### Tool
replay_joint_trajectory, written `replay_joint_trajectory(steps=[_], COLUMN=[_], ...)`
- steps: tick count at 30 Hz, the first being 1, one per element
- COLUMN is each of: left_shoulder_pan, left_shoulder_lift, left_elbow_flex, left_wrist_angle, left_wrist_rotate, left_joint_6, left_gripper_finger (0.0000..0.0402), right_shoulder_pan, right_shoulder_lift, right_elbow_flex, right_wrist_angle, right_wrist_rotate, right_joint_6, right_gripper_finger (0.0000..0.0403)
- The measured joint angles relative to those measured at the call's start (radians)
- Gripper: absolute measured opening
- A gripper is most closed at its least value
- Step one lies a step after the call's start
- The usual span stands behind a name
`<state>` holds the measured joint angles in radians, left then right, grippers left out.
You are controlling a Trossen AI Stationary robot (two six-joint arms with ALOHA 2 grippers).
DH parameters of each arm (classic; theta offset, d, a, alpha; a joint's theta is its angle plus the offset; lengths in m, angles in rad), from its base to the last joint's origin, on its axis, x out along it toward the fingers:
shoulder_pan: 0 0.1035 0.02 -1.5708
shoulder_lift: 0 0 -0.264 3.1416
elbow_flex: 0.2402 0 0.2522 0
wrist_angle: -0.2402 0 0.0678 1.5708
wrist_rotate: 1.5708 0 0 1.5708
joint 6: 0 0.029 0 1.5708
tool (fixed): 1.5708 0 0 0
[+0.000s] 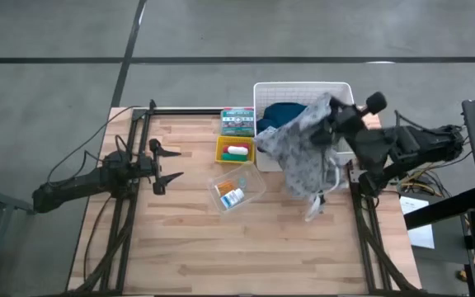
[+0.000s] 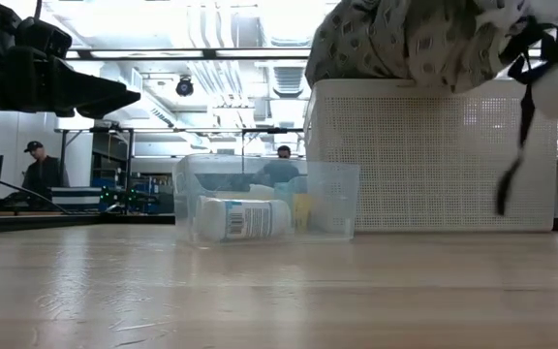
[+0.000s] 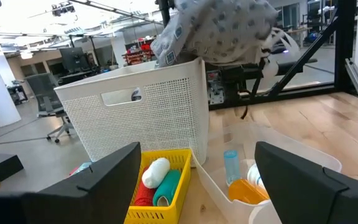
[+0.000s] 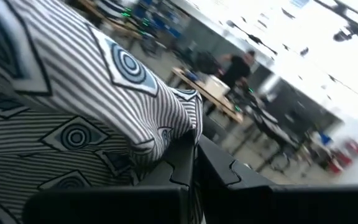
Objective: Pick & Place Medicine items
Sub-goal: Put the gray patient gown into the white bin
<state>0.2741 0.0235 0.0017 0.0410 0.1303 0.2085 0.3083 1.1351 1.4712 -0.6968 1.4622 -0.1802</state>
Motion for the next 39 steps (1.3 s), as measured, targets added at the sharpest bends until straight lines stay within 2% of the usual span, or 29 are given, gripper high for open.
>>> replay_joint_trajectory(steps=[6,10,18,26,30,39], left_shoulder_pan=[0.000,0.000,0.000,0.000,0.000,0.000], left_shoulder_lift=[0.000,0.000,0.000,0.000,0.000,0.000], left_elbow_flex=[0.000,0.000,0.000,0.000,0.000,0.000], left_wrist_angle=[0.000,0.000,0.000,0.000,0.000,0.000], left_wrist_rotate=[0.000,0.000,0.000,0.000,0.000,0.000], left_joint_6=[0.000,0.000,0.000,0.000,0.000,0.000], left_gripper_finger=[0.0320,0.0320,0.0320,0.0320,0.0320,0.0320], right_shoulder_pan=[-0.191,-0.319,-0.548,-0.661,-0.715,-0.867], right_shoulder_lift=[-0.014,0.007,0.087,0.213,0.270,0.381], right_elbow_flex=[-0.001,-0.001,-0.002,-0.003,-0.003,-0.003], right_wrist_angle=[0.003,0.004,-0.003,-0.012,-0.074,-0.266], right_wrist_rotate=[-0.082,-0.147,-0.387,-0.446,-0.469,-0.759], right_joint_6=[0.007,0.067,0.214,0.258,0.282,0.431], right_gripper_finger=[0.0008,0.0008,0.0008,0.0008,0.0008,0.0008])
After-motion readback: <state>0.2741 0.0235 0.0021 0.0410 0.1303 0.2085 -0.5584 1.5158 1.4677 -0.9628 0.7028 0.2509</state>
